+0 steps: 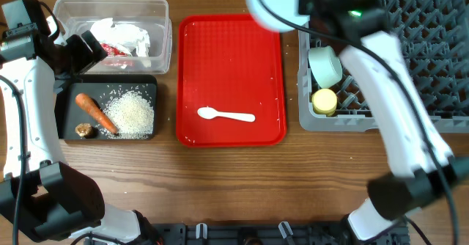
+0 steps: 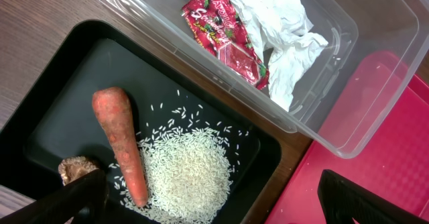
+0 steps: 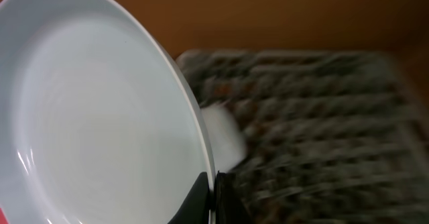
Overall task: Sort waste into correct bins and load items into the dishwasher rack
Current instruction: 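Stand the light blue plate upright in the rack, then grasp the white spoon on the red tray with the right gripper, then insert the white spoon into the rack beside the plate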
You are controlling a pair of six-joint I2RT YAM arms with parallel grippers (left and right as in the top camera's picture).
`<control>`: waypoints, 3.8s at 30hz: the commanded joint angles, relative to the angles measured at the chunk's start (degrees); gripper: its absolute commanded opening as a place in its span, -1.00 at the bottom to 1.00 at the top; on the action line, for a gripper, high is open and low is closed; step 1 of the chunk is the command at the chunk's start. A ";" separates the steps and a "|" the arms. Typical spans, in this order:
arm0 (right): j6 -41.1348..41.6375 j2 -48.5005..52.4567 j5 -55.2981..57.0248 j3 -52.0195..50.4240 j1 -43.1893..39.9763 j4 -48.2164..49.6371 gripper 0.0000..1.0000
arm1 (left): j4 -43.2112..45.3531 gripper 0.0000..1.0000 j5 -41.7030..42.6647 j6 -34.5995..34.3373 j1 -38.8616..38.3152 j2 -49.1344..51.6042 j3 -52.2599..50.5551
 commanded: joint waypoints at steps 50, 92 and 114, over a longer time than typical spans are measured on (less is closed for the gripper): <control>-3.63 4.44 -17.14 -0.28 -17.27 -9.99 0.99 | -0.04 1.00 -0.52 -0.50 -0.04 -0.61 1.09; -29.05 28.17 -29.55 -15.41 20.72 -0.59 -0.74 | -0.04 1.00 -0.52 -0.50 -0.04 -0.61 1.09; 6.32 -8.61 -25.51 -4.42 -20.70 -19.87 -0.91 | -0.04 1.00 -0.52 -0.50 -0.04 -0.59 1.09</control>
